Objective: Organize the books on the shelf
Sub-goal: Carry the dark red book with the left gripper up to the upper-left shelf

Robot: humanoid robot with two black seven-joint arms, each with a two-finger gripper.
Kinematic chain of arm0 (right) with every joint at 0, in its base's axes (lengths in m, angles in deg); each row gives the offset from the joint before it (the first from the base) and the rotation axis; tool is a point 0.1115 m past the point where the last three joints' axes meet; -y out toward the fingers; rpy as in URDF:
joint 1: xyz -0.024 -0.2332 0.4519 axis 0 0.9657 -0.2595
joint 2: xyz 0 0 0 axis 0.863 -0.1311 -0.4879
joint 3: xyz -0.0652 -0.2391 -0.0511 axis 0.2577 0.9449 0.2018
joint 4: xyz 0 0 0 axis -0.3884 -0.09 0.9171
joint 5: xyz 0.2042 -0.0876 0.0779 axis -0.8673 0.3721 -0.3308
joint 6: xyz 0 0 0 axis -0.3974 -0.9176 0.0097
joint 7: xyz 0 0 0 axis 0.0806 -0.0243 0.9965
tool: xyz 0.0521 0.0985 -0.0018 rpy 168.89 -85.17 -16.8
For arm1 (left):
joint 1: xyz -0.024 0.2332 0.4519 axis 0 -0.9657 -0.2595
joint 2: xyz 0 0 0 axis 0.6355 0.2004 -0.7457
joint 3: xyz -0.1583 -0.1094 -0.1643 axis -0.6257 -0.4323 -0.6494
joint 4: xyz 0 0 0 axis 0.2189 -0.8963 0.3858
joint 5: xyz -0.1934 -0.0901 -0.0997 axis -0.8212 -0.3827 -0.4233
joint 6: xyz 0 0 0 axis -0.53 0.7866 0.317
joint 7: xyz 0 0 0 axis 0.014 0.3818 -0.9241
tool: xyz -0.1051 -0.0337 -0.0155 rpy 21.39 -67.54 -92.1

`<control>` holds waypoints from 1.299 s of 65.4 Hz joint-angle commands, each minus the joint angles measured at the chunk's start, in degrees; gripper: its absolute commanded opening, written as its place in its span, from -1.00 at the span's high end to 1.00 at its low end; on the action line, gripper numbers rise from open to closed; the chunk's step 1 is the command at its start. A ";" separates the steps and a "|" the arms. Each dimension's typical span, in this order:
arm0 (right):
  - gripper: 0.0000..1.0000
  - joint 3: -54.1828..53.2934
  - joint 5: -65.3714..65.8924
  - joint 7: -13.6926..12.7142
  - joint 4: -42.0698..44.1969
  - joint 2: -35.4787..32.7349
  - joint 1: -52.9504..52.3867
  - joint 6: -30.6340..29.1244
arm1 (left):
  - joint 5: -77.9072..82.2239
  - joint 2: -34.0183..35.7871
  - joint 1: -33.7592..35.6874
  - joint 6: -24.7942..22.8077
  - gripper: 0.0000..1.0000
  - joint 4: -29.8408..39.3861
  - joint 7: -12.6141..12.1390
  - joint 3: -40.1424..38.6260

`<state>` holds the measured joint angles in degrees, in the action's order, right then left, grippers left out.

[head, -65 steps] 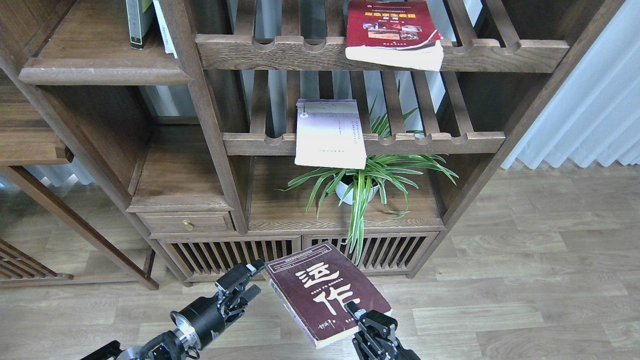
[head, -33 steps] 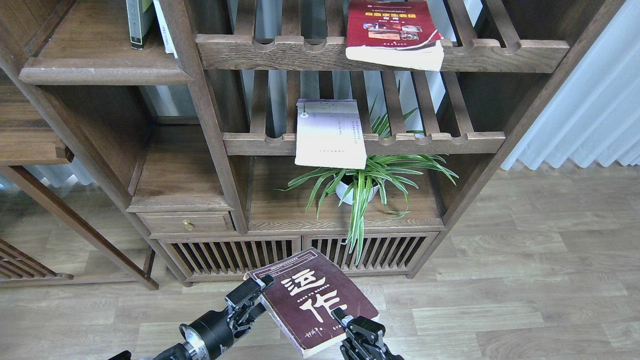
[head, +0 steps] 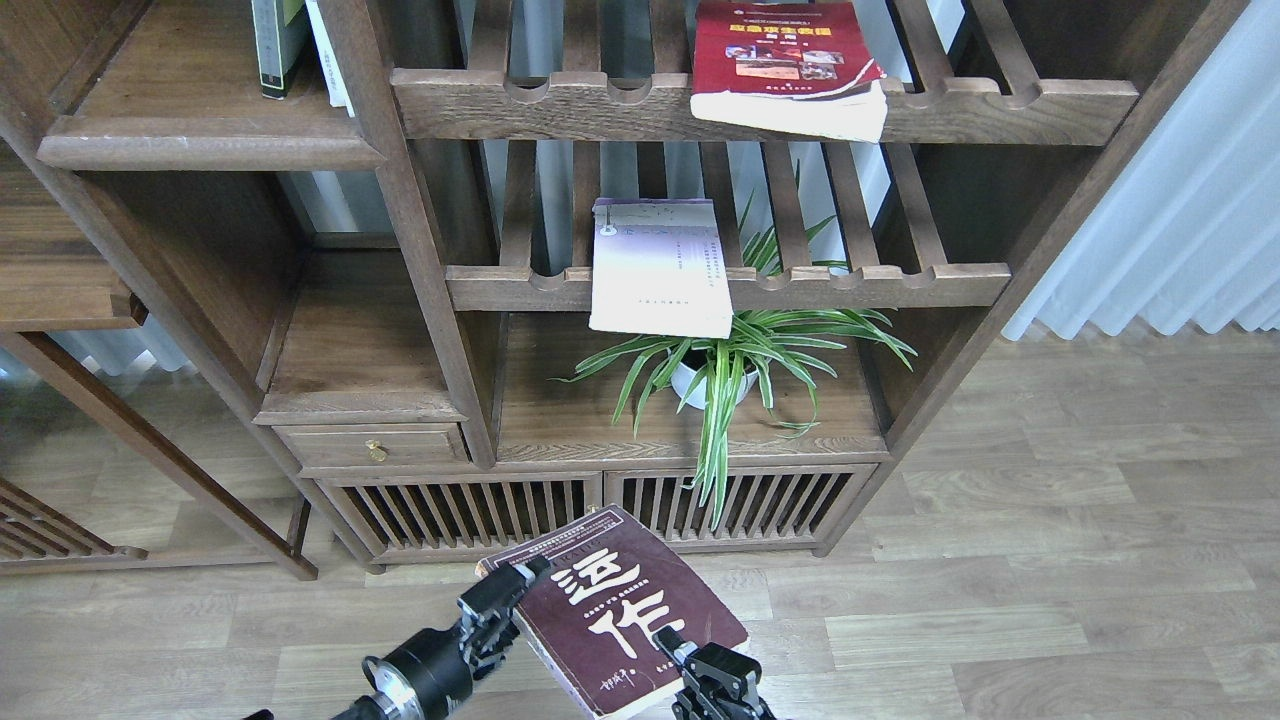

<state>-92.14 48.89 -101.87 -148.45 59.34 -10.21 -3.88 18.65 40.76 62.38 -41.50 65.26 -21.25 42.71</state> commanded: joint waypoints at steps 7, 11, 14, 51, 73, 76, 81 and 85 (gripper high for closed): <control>0.83 0.09 0.07 0.09 0.36 0.00 0.16 -0.01 | -0.13 0.39 0.12 0.00 0.82 0.16 -0.01 0.01; 0.83 0.01 0.07 0.00 0.44 0.00 0.16 -0.01 | -0.13 0.56 0.12 0.00 0.86 0.42 -0.01 0.01; 0.80 0.09 0.07 0.09 0.45 0.00 0.16 -0.01 | -0.13 0.65 0.21 0.00 0.87 0.60 -0.10 0.01; -1.00 1.06 4.47 0.79 7.91 -1.15 -1.59 -0.01 | -0.22 30.00 -0.94 0.00 0.90 22.74 -0.71 -19.31; -1.00 0.97 4.47 0.88 10.90 -0.79 -2.47 -0.01 | -1.27 38.97 3.01 0.00 0.90 29.16 -0.18 -41.46; -1.00 0.97 4.47 0.88 10.90 -0.88 -2.47 -0.01 | -1.54 39.32 4.51 0.00 0.90 28.72 -0.27 -42.70; -1.00 0.88 4.47 0.88 11.43 -0.88 -2.47 -0.01 | -1.62 40.29 8.54 0.00 0.90 28.37 -0.53 -43.32; -1.00 0.97 4.47 0.88 11.87 -0.79 -2.47 -0.01 | -1.71 41.69 12.93 0.00 0.90 27.32 -0.53 -42.79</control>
<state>-91.21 53.36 -100.99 -137.35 58.54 -12.68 -3.88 17.16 80.46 68.67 -41.52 93.88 -21.56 0.15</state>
